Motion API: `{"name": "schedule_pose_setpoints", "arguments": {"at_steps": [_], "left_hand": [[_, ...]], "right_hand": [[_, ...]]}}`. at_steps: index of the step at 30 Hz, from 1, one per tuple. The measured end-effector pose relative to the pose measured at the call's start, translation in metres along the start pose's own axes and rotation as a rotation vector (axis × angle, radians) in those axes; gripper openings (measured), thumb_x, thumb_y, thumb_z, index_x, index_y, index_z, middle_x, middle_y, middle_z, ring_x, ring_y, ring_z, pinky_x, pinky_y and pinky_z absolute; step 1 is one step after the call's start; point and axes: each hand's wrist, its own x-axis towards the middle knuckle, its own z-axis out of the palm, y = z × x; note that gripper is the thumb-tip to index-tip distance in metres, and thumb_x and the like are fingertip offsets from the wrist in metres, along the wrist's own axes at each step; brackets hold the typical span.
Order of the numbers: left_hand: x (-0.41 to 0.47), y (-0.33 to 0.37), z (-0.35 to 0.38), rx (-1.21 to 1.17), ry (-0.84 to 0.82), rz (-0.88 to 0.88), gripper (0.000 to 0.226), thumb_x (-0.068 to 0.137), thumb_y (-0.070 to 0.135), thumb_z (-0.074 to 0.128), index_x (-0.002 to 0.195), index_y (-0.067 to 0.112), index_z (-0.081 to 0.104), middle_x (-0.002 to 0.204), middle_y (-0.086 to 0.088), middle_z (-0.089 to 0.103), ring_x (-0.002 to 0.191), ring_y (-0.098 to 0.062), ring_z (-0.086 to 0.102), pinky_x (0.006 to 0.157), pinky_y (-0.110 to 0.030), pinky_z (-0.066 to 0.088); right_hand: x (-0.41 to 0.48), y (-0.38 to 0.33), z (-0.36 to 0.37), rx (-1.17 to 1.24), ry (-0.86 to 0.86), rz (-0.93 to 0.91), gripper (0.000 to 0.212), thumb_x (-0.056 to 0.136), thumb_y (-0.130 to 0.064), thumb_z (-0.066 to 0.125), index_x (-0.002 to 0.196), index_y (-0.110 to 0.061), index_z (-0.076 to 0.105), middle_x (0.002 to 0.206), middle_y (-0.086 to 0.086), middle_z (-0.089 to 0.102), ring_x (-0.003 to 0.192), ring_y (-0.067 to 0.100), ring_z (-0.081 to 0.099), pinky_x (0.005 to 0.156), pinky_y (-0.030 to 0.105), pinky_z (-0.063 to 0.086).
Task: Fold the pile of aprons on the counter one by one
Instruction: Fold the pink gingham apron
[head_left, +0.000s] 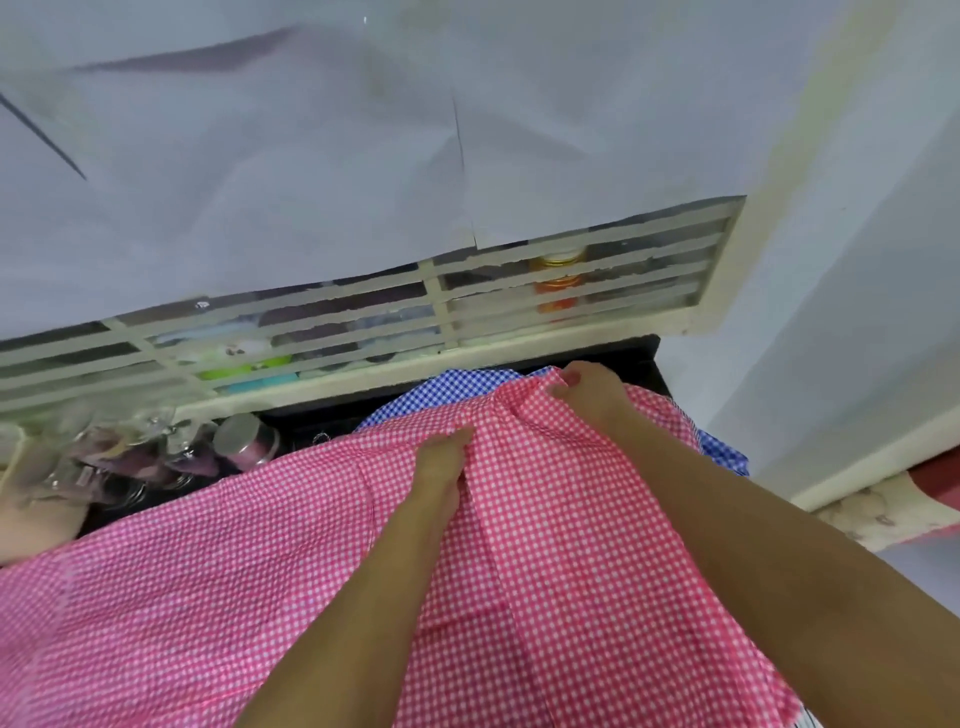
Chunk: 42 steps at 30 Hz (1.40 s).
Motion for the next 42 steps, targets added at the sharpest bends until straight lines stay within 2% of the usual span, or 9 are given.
{"name": "schedule_pose_setpoints", "arguments": {"at_steps": [4,7,10,14,17,23,30,37,42], "left_hand": [[0.004,-0.002,-0.004,-0.012,0.05,0.142,0.016,0.098,0.017,0.053,0.099,0.004,0.063,0.102,-0.011,0.068,0.093,-0.026,0.064,0.077,-0.032,0.054],[0.01,-0.007,-0.007,-0.002,0.076,0.211,0.019,0.098,0.009,0.051,0.084,0.009,0.064,0.09,-0.007,0.067,0.085,-0.022,0.062,0.078,-0.032,0.053],[0.02,-0.012,-0.004,0.092,0.149,0.215,0.011,0.095,0.01,0.055,0.094,0.009,0.066,0.1,-0.01,0.067,0.095,-0.027,0.062,0.089,-0.04,0.052],[-0.004,-0.028,0.006,0.278,0.235,0.414,0.036,0.094,0.015,0.057,0.128,0.005,0.049,0.119,-0.002,0.056,0.11,-0.02,0.054,0.102,-0.029,0.039],[-0.032,-0.061,0.008,0.533,0.071,0.499,0.051,0.097,0.018,0.053,0.143,0.008,0.033,0.13,0.0,0.047,0.116,-0.012,0.045,0.099,-0.021,0.031],[-0.047,-0.081,-0.036,0.63,0.049,0.49,0.05,0.095,0.014,0.056,0.142,0.012,0.04,0.124,-0.001,0.057,0.116,-0.022,0.056,0.093,-0.021,0.039],[-0.069,-0.068,-0.184,0.635,0.375,0.577,0.039,0.092,0.009,0.058,0.13,0.005,0.052,0.129,-0.01,0.058,0.115,-0.025,0.056,0.097,-0.033,0.043],[-0.083,-0.117,-0.397,0.855,0.605,0.075,0.058,0.079,0.046,0.067,0.112,-0.001,0.062,0.115,-0.021,0.061,0.11,-0.038,0.055,0.094,-0.043,0.044],[-0.105,-0.136,-0.492,0.687,0.715,0.104,0.035,0.082,0.013,0.072,0.1,-0.014,0.061,0.096,-0.026,0.065,0.09,-0.038,0.06,0.081,-0.039,0.047]], "right_hand": [[0.015,0.007,-0.02,0.532,-0.01,0.111,0.02,0.094,-0.01,0.048,0.086,-0.013,0.066,0.08,0.001,0.063,0.077,0.017,0.062,0.075,0.024,0.05],[0.008,0.02,-0.045,0.628,0.036,0.07,0.015,0.096,-0.018,0.05,0.097,-0.014,0.064,0.086,-0.002,0.063,0.075,0.011,0.058,0.067,0.023,0.046],[-0.006,0.025,-0.054,0.596,-0.093,0.044,0.021,0.098,-0.031,0.048,0.106,-0.016,0.06,0.098,-0.002,0.065,0.086,0.013,0.062,0.063,0.023,0.041],[-0.025,0.047,-0.052,0.545,0.208,0.045,0.02,0.093,-0.027,0.055,0.112,-0.02,0.052,0.104,-0.006,0.059,0.09,0.011,0.058,0.075,0.025,0.047],[-0.056,0.068,-0.029,0.348,0.309,-0.064,0.02,0.093,-0.019,0.054,0.113,-0.022,0.055,0.105,-0.008,0.06,0.089,0.01,0.06,0.085,0.031,0.052],[-0.113,0.068,0.048,0.018,0.099,-0.507,0.044,0.092,-0.018,0.047,0.137,-0.013,0.05,0.135,0.008,0.053,0.121,0.023,0.049,0.106,0.031,0.034],[-0.159,-0.003,0.138,-0.179,-0.152,-0.704,0.059,0.089,-0.036,0.036,0.146,-0.02,0.036,0.154,0.008,0.029,0.143,0.028,0.022,0.119,0.041,0.014],[-0.202,-0.053,0.222,-0.667,-0.375,-0.039,0.079,0.092,-0.053,0.042,0.152,-0.017,0.005,0.155,0.028,0.005,0.139,0.05,0.013,0.11,0.063,0.021],[-0.229,-0.109,0.258,-0.915,-0.288,-0.027,0.063,0.094,-0.031,0.034,0.151,-0.012,0.015,0.154,0.022,0.018,0.137,0.047,0.022,0.108,0.068,0.018]]}}
